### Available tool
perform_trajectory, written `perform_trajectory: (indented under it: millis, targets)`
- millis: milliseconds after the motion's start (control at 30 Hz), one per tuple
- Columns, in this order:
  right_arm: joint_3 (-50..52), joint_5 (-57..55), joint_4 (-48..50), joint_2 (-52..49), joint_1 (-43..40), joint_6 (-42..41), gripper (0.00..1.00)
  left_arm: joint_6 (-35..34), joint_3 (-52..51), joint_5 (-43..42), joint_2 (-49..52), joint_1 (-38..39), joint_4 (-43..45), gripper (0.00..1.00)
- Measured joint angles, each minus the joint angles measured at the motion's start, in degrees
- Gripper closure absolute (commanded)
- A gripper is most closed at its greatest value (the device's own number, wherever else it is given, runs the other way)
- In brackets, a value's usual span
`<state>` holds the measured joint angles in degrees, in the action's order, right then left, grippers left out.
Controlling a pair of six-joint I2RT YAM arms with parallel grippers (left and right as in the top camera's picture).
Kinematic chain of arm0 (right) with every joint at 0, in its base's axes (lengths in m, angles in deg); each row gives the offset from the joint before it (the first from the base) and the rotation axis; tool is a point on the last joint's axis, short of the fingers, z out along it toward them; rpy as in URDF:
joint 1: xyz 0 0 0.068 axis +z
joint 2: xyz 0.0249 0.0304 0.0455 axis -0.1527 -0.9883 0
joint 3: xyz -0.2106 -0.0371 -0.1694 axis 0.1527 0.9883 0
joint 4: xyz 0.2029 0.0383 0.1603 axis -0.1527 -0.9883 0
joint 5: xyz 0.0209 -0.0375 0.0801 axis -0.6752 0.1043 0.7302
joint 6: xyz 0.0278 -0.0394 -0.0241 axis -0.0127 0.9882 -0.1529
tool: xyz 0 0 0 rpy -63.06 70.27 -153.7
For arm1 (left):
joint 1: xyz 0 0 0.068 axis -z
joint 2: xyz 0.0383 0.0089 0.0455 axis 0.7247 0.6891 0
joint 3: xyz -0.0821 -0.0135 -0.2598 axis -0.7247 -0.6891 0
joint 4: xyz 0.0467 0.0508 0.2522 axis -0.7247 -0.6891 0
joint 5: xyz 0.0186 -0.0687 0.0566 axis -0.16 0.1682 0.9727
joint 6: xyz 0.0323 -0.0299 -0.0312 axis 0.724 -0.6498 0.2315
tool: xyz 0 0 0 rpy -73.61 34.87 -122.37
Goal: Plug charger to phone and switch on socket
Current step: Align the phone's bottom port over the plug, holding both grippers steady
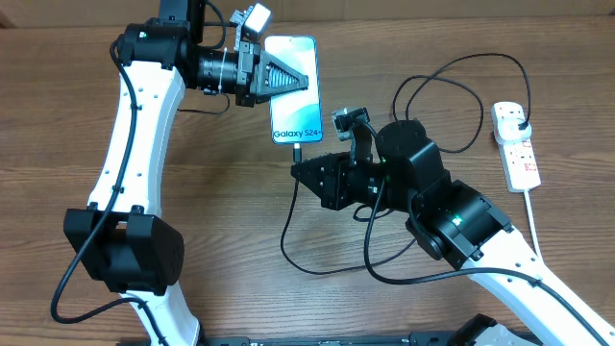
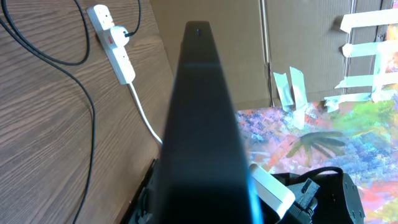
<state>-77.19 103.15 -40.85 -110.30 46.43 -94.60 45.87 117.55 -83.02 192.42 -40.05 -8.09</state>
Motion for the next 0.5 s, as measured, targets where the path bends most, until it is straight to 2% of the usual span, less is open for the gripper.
perform_trajectory:
  millis: [500]
  targets:
    - [0.0,-0.04,-0.13,0.0,0.0,0.0,0.96,0.02,0.0,0.0,0.0,0.0,-0.04,0.96]
